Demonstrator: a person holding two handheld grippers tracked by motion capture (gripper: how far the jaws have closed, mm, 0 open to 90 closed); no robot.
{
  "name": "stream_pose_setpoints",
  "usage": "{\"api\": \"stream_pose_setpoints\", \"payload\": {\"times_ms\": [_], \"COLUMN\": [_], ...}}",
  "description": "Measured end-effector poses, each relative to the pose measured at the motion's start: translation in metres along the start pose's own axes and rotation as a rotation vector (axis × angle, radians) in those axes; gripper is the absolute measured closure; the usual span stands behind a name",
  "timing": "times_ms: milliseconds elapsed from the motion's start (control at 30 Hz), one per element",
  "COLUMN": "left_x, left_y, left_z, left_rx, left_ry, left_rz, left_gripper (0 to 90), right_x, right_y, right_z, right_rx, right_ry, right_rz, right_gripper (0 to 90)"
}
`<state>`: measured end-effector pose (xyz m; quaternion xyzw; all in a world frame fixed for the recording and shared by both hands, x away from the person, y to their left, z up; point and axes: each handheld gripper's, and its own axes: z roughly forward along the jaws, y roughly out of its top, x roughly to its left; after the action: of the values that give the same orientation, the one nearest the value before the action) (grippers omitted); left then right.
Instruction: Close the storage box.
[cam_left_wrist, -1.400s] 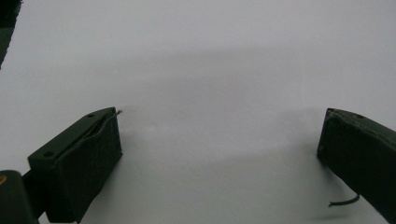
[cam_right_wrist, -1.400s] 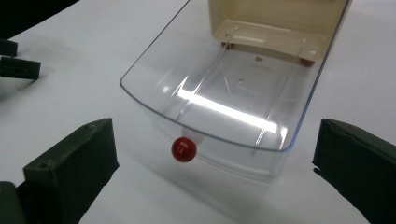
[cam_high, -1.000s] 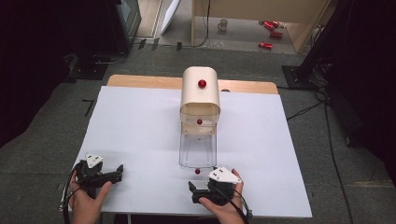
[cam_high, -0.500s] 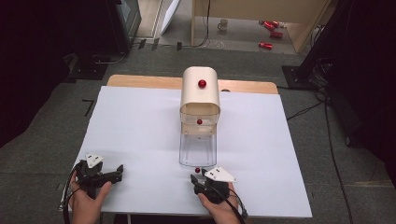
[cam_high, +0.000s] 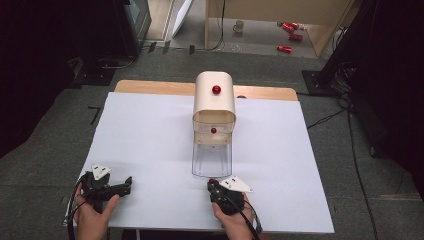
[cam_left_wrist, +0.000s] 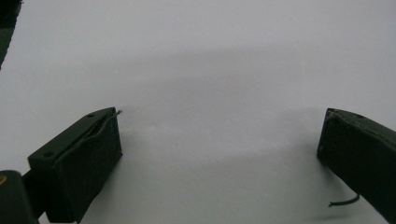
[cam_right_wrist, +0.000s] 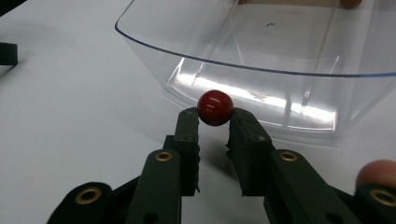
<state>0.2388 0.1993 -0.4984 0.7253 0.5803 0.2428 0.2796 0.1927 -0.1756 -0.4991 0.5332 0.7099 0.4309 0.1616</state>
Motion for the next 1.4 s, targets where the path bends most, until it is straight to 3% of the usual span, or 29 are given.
{"api": "stream_pose_setpoints", "payload": {"times_ms": [667,1400], "left_x": [0.0,0.0], "left_y": [0.0,0.0], "left_z": [0.0,0.0], "left_rx": [0.0,0.001], "left_ry": [-0.001,-0.001], "left_rz": [-0.002,-0.001], "left_gripper": [0.0,0.0], "right_x": [-0.004,-0.015], "right_y": [0.024,0.049], "right_z": [-0.003,0.013], "right_rx": [-0.023,-0.026], "right_ry": [-0.01,-0.018], "right_rz": [-0.022,-0.015], "right_gripper": [76.1,76.2]}}
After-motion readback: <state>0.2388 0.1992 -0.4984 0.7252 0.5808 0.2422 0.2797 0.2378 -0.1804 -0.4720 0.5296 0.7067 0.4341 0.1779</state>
